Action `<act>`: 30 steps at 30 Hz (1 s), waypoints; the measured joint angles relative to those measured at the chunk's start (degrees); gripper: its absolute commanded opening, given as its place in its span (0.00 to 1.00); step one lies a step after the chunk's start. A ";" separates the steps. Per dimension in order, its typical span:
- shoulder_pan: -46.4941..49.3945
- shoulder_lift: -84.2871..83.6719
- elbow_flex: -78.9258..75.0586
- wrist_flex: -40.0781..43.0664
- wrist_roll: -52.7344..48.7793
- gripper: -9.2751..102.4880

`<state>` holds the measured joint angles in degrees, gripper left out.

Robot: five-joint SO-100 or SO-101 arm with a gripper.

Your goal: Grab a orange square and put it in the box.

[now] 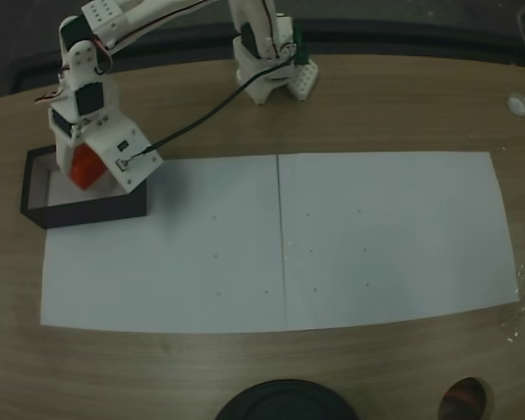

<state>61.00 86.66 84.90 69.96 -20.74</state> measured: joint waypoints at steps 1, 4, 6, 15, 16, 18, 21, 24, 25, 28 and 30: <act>0.00 0.00 0.00 0.00 0.00 0.42; -0.18 0.00 0.00 0.00 0.00 0.39; -0.26 0.00 0.00 0.00 0.00 0.35; -8.61 12.66 -2.37 9.40 4.92 0.08; -11.43 15.91 -2.72 11.51 5.19 0.08; -18.46 22.41 -2.90 16.08 5.45 0.08; -32.52 32.17 -2.90 22.59 8.61 0.08; -46.32 41.84 -2.99 26.81 15.47 0.08; -50.62 44.91 -2.99 27.42 17.58 0.08; -62.05 54.93 -0.97 27.60 21.45 0.08; -66.88 62.05 2.46 27.69 21.97 0.08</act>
<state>-5.89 148.71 87.36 97.65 1.23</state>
